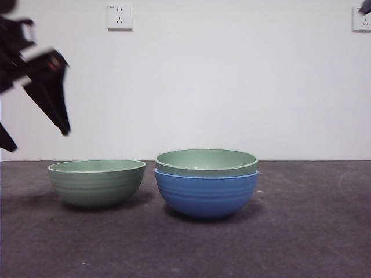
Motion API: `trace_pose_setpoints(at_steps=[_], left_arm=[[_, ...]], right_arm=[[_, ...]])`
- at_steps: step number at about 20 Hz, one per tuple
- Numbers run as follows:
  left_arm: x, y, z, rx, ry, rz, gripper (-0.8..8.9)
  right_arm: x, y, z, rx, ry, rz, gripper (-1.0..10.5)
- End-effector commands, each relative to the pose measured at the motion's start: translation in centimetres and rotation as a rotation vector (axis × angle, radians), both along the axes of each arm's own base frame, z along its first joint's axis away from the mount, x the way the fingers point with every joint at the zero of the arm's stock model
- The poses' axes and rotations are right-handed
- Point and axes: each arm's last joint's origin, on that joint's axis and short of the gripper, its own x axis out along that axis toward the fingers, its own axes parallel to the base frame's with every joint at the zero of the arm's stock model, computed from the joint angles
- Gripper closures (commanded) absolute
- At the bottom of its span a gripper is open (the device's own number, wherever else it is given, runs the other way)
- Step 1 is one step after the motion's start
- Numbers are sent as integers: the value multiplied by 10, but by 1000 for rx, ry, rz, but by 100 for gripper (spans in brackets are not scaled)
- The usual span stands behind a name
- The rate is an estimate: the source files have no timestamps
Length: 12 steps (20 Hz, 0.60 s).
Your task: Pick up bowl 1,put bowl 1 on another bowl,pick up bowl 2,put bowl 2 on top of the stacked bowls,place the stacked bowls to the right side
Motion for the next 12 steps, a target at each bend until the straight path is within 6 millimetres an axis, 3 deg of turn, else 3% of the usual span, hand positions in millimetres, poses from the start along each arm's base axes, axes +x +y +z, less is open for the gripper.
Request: trace_pose_setpoints(at_steps=[1,6,9,12], left_arm=[[23,-9,-9,55,29,14,248],[47,-23,-35,136,113,12,259],[49,-26,-40,170,113,18,504],[50,-28,-39,167,103,15,656]], right_arm=[[-9,-5,1,3,-3,-3,690],[-18,-10,1,-3,8,-3,690],[-18,-10,1,-3,7,-3,690],[-17,-11,0,-22,0,-26,690]])
